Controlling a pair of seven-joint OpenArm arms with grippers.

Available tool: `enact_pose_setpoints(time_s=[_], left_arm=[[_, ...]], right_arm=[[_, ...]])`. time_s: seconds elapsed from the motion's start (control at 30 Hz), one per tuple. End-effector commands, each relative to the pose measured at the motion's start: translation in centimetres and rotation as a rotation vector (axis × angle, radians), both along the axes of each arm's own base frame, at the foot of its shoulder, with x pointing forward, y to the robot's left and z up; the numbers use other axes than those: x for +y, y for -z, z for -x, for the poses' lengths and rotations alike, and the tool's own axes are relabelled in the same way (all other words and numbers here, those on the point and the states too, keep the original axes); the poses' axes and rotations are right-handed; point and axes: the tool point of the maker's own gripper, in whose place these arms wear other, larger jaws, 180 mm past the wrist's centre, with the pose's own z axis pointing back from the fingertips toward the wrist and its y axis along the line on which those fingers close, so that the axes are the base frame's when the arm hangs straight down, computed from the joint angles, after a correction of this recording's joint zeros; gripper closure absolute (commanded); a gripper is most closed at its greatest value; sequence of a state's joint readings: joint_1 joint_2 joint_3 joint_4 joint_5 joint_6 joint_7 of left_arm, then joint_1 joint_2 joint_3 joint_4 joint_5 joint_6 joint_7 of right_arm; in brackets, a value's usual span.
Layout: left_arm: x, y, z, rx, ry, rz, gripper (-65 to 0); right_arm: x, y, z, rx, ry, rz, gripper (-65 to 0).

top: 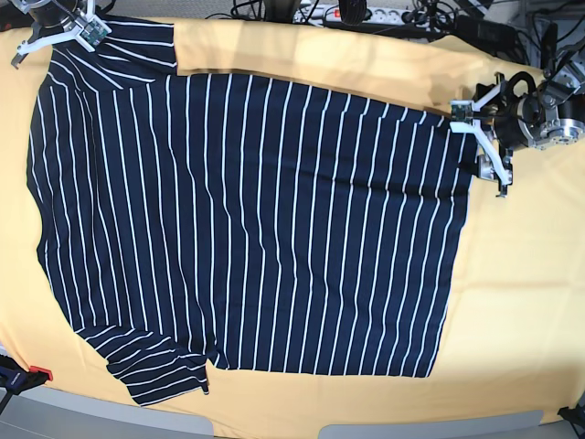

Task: Fold the T-shirt properly
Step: 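Drag the grasped shirt edges outward to flatten the shirt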

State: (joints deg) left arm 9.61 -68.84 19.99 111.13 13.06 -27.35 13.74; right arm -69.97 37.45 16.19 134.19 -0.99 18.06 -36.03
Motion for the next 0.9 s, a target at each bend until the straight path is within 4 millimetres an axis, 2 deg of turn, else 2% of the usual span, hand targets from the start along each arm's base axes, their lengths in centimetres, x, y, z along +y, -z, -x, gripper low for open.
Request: enact_pose_setpoints(time_s=[0.0, 0.1, 0.13, 0.17, 0.23, 0.27, 0.5, 0.57, 0.67, 0.87], left_arm=[[1.4, -1.5, -1.8, -0.083, -0.014, -0.06, -43.0], [1.3, -1.6, -1.9, -0.087, -0.019, -0.052, -42.5], [1.2, -1.5, -1.7, -0.074, -0.018, -0.049, -39.0], [1.2, -1.3, -1.4, -0.052, -0.015, -0.048, -31.8], [1.4, -0.9, -0.7, -0.013, -0.001, -0.067, -9.3], [1.4, -0.8, -0.5, -0.002, 0.005, -0.074, 0.0], [0.7, -1.9, -0.5, -0.028, 0.026, -0.098, -0.3], [0.3, -2.3, -0.3, -0.033, 0.031, -0.101, -3.8], [0.0, -2.7, -0.3, -0.039, 0.037, -0.108, -4.6], [0.1, -2.1, 0.8, 0.026, 0.048, -0.112, -4.8]], right_arm=[[0.1, -0.5, -0.3, -0.017, -0.009, 0.003, 0.0], [0.1, -0.5, -0.3, -0.017, -0.01, 0.003, 0.0], [0.1, -0.5, -0.3, -0.017, -0.009, 0.003, 0.0], [0.1, -0.5, -0.3, -0.017, -0.009, 0.003, 0.0], [0.1, -0.5, -0.3, -0.017, -0.009, 0.003, 0.0], [0.1, -0.5, -0.3, -0.017, -0.009, 0.003, 0.0], [0.1, -0.5, -0.3, -0.016, -0.009, 0.003, 0.0], [0.1, -0.5, -0.3, -0.016, -0.009, 0.004, 0.0], [0.1, -0.5, -0.3, -0.016, -0.01, 0.004, 0.0], [0.0, -0.5, -0.2, -0.014, -0.008, 0.006, 0.0]])
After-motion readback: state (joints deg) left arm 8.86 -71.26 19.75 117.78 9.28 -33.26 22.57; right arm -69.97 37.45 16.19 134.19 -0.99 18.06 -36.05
